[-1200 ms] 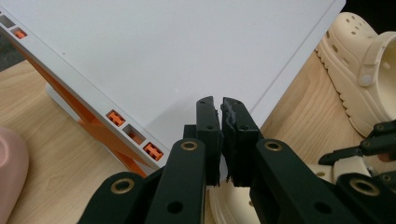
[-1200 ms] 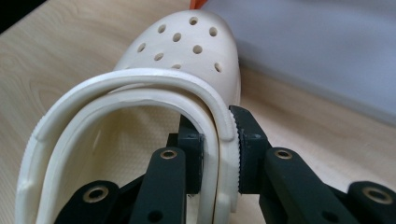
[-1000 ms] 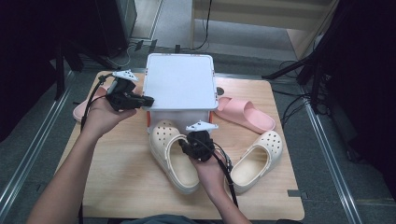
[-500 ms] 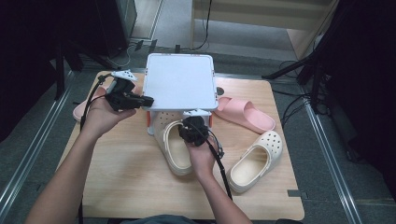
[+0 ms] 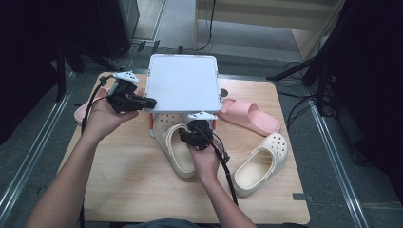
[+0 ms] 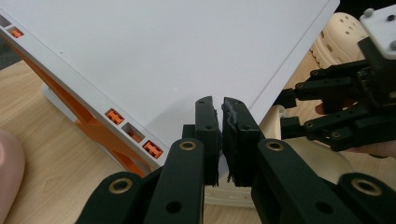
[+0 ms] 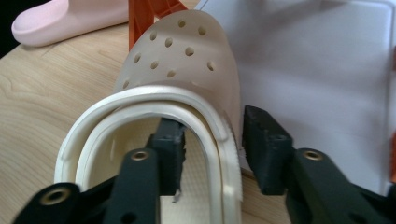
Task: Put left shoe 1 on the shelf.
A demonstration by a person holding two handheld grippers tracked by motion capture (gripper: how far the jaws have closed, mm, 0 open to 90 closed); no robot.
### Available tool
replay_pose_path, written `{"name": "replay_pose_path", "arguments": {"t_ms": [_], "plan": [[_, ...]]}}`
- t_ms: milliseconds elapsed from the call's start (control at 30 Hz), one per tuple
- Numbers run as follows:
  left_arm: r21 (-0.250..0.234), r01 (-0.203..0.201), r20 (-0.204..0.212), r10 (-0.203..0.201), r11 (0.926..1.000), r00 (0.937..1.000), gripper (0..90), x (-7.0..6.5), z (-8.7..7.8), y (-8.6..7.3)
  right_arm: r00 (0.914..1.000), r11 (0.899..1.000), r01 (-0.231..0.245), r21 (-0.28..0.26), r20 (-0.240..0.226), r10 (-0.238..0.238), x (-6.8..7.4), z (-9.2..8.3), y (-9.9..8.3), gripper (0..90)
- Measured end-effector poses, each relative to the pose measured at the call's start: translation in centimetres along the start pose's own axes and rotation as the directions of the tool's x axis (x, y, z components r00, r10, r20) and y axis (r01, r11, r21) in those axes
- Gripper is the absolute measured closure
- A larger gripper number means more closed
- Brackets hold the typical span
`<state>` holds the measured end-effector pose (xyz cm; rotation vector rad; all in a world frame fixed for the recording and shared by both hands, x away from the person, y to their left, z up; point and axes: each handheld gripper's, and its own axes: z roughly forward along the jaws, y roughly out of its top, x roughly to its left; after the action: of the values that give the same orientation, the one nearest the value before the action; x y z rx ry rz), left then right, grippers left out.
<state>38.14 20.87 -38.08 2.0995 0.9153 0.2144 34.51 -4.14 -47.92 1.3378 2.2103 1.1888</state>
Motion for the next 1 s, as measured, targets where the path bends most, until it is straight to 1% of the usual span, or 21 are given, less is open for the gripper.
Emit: {"name": "replay_pose_path", "arguments": {"t_ms": [67, 100, 133, 167, 233, 333, 400, 433, 467, 500, 533, 567, 600, 633, 700, 733, 767, 867, 900, 933, 1000], "plan": [[0.000, -0.001, 0.000, 0.001, 1.0000, 1.0000, 84.5, 0.0, 0.0, 0.0, 0.9998, 1.000, 0.019, 0.015, -0.011, -0.019, -0.1, -0.5, -0.1, 55.4], [0.000, 0.000, 0.001, 0.000, 1.0000, 1.0000, 84.5, 0.0, 0.0, 0.0, 0.9988, 0.999, 0.044, 0.029, -0.023, -0.043, 0.0, -1.1, -0.2, 53.5], [0.000, 0.000, 0.001, 0.000, 1.0000, 1.0000, 84.5, 0.0, 0.0, 0.0, 0.9988, 0.999, 0.044, 0.029, -0.023, -0.043, 0.0, -1.1, -0.2, 53.5], [-0.001, 0.000, 0.001, 0.000, 1.0000, 1.0000, 84.5, 0.0, 0.0, 0.0, 0.9976, 0.998, 0.058, 0.028, -0.040, -0.057, 0.1, -1.8, -0.3, 53.0], [0.000, 0.000, 0.001, 0.000, 1.0000, 1.0000, 84.5, 0.0, 0.0, 0.0, 0.9970, 0.998, 0.063, 0.027, -0.046, -0.062, 0.1, -2.1, -0.4, 52.4], [0.000, 0.000, -0.001, 0.000, 1.0000, 1.0000, 84.5, 0.0, 0.0, 0.0, 0.9938, 0.996, 0.084, 0.025, -0.075, -0.081, 0.4, -3.4, -0.5, 50.5], [-0.001, 0.001, -0.001, -0.001, 1.0000, 1.0000, 84.4, 0.0, 0.0, 0.0, 0.9923, 0.995, 0.097, 0.021, -0.079, -0.095, 0.5, -4.1, -0.7, 50.5], [-0.001, 0.001, 0.000, -0.001, 1.0000, 1.0000, 84.3, 0.0, 0.0, 0.0, 0.9908, 0.995, 0.095, 0.021, -0.098, -0.093, 0.4, -4.9, -1.1, 51.5], [-0.001, 0.000, 0.000, 0.000, 1.0000, 1.0000, 84.3, 0.0, 0.0, 0.0, 0.9908, 0.995, 0.095, 0.021, -0.098, -0.093, 0.4, -4.9, -1.1, 51.5], [-0.002, 0.000, 0.000, 0.000, 1.0000, 1.0000, 84.4, 0.0, 0.0, 0.0, 0.9867, 0.994, 0.105, 0.022, -0.127, -0.101, 0.3, -5.7, -1.6, 56.8], [-0.002, 0.000, 0.000, 0.000, 1.0000, 1.0000, 84.4, 0.0, 0.0, 0.0, 0.9845, 0.993, 0.116, 0.023, -0.135, -0.112, 0.3, -5.9, -1.8, 58.5], [-0.002, 0.001, 0.000, -0.001, 1.0000, 1.0000, 84.4, 0.0, 0.0, 0.0, 0.9845, 0.993, 0.116, 0.023, -0.135, -0.112, 0.3, -5.9, -1.8, 58.5], [-0.002, 0.001, -0.003, -0.001, 1.0000, 1.0000, 84.4, 0.0, 0.0, 0.0, 0.9773, 0.990, 0.139, 0.027, -0.165, -0.133, 0.3, -6.3, -2.6, 66.1], [-0.002, 0.001, -0.004, -0.001, 1.0000, 1.0000, 84.4, 0.0, 0.0, 0.0, 0.9773, 0.990, 0.139, 0.027, -0.165, -0.133, 0.3, -6.3, -2.6, 66.1], [-0.002, 0.000, -0.010, 0.000, 1.0000, 0.9999, 84.3, -0.1, 0.0, 0.0, 0.9738, 0.991, 0.133, 0.032, -0.190, -0.125, 0.2, -6.6, -3.3, 72.6], [-0.002, -0.001, -0.010, 0.001, 1.0000, 0.9999, 84.3, -0.1, 0.0, 0.0, 0.9706, 0.990, 0.134, 0.034, -0.206, -0.124, 0.2, -7.1, -4.1, 77.2], [-0.002, -0.001, -0.010, 0.001, 1.0000, 0.9999, 84.2, -0.1, 0.0, 0.0, 0.9706, 0.990, 0.134, 0.034, -0.206, -0.124, 0.2, -7.1, -4.1, 77.2], [-0.003, 0.001, -0.006, -0.001, 1.0000, 1.0000, 84.1, -0.1, 0.0, 0.0, 0.9679, 0.990, 0.136, 0.042, -0.219, -0.124, 0.2, -7.8, -5.0, 81.7], [-0.004, 0.001, -0.006, -0.001, 1.0000, 1.0000, 83.8, -0.1, 0.0, 0.0, 0.9657, 0.991, 0.129, 0.042, -0.232, -0.116, 0.2, -8.4, -5.6, 86.0], [-0.003, 0.001, -0.007, -0.001, 1.0000, 1.0000, 83.8, -0.1, 0.0, 0.0, 0.9657, 0.991, 0.129, 0.042, -0.232, -0.116, 0.2, -8.4, -5.6, 86.0], [-0.005, -0.001, -0.007, 0.001, 1.0000, 1.0000, 83.6, -0.1, 0.0, 0.0, 0.9639, 0.990, 0.133, 0.052, -0.239, -0.117, 0.1, -9.1, -6.4, 90.0]]}}
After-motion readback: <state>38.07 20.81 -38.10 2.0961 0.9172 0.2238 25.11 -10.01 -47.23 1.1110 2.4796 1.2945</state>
